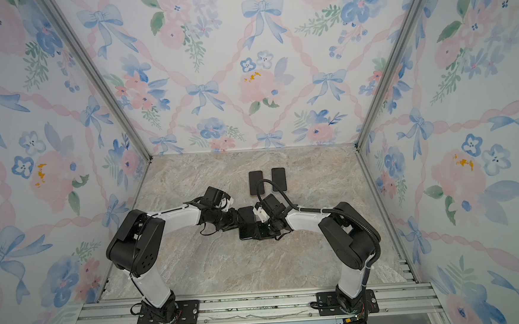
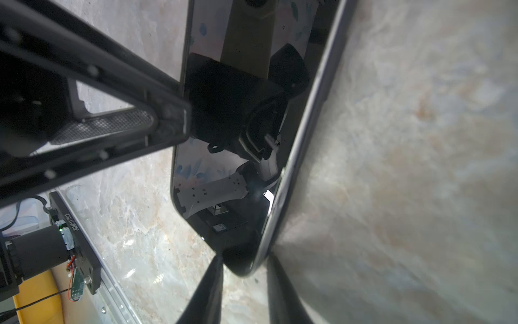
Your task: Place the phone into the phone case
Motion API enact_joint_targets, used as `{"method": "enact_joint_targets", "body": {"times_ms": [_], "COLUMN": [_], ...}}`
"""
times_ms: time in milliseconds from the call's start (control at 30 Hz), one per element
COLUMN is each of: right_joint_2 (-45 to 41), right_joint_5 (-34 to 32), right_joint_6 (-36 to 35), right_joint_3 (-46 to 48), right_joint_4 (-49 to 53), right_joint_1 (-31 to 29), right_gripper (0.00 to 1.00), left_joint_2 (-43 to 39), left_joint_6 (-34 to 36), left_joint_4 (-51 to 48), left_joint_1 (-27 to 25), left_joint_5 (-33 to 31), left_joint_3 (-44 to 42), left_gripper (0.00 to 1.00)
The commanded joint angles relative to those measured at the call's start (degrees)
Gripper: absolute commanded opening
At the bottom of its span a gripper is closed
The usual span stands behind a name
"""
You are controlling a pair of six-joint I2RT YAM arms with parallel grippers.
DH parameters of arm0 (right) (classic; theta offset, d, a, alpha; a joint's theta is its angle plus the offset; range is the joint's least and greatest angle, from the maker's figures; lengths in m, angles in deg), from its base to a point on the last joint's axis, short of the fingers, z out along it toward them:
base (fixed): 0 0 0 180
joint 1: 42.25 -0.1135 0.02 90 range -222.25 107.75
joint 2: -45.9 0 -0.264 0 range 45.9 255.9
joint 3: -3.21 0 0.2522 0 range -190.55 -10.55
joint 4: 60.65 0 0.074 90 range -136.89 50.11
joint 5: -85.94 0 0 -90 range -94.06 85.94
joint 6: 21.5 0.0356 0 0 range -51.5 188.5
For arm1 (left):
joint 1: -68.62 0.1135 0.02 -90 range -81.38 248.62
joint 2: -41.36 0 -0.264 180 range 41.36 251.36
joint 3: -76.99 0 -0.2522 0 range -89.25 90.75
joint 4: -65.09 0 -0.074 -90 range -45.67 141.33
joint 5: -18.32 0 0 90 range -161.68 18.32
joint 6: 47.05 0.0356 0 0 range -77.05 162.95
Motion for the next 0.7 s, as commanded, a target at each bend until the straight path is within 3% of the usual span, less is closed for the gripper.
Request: {"method": "enact_joint_targets", "body": {"times_ms": [0,300,500,667], "right_joint_2": [-1.33,-6.82,-8.36,-7.44], "right_joint_5": [-2.98,-8.09,-8.76,-9.18], "right_joint_6": [4.54,19.96,24.19,22.63], "right_joint_3": [1.55,4.11,5.64,4.12], "right_joint_4": [-0.55,-1.27,-5.75,-5.30], "right_joint_1": [-0.59,-1.62,-2.28,-2.36], "right_gripper": [0.29,0.32,0.27,0.26], "left_joint_2": [2.12,-6.50,-6.98,-5.97], "left_joint_6": [1.45,-0.58,-2.68,-2.54], "left_joint_4": [-1.65,-1.63,-1.52,-0.77], "left_joint_1": [-0.43,2.30,0.49,0.22], "left_joint_5": [-1.63,1.40,4.58,5.18], "left_joint_3": [-0.91,-7.65,-8.37,-8.04], "left_gripper": [0.43,0.46,0.45,0.44]}}
